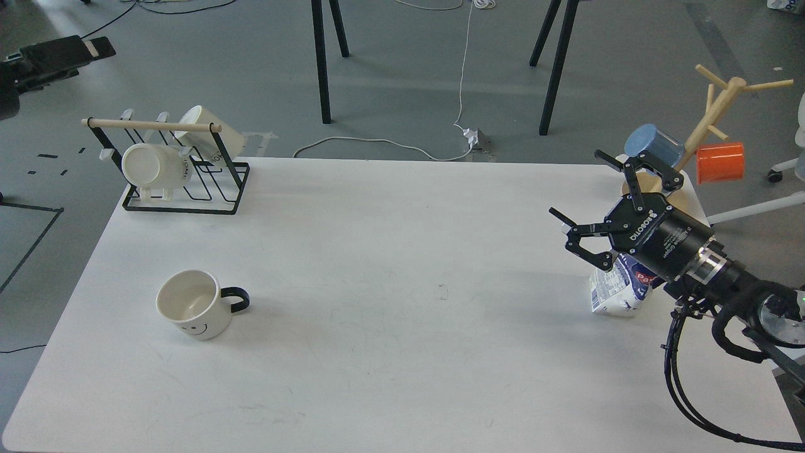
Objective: Place cup and milk with both arms
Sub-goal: 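Lower the left gripper from the mug rack toward the white mug, then grasp the white mug rim with the left gripper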
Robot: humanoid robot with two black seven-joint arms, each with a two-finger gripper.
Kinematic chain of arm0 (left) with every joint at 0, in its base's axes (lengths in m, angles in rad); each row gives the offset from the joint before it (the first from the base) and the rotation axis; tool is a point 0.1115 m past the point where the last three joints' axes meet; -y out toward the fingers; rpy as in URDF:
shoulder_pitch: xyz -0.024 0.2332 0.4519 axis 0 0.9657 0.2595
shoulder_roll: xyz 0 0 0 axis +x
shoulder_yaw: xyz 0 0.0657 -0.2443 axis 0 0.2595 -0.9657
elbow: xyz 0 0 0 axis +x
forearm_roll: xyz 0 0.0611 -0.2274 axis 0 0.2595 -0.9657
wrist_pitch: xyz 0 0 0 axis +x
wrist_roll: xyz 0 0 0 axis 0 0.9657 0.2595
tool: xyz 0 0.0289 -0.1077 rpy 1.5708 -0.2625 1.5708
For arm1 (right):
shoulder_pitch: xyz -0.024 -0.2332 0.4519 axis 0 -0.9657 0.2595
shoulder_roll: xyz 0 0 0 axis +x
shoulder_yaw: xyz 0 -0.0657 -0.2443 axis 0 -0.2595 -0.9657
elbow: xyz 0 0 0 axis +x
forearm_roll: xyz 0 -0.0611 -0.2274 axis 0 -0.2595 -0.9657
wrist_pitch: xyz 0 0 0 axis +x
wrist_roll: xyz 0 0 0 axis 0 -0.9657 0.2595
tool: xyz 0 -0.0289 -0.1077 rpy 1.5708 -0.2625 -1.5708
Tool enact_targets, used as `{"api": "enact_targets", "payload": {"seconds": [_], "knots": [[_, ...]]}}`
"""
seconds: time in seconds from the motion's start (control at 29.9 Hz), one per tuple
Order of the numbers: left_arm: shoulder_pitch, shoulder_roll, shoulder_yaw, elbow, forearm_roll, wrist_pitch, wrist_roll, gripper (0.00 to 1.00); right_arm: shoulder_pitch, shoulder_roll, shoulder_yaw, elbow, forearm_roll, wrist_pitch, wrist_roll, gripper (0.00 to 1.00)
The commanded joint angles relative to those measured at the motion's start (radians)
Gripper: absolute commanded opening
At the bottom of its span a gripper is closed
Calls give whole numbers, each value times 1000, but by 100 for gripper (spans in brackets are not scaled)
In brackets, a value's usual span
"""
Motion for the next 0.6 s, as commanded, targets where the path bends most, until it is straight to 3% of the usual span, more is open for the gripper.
{"api": "enact_targets", "payload": {"seconds": [0.0,0.13,0.57], "knots": [[86,34,103,-103,358,0,1,100,1,4,2,0,-2,0,2,97],[141,29,183,-102,510,59,1,98,0,5,2,0,-2,0,2,97],[198,-63,184,-71,504,59,1,98,-6,2,7,2,-2,0,2,97]]}}
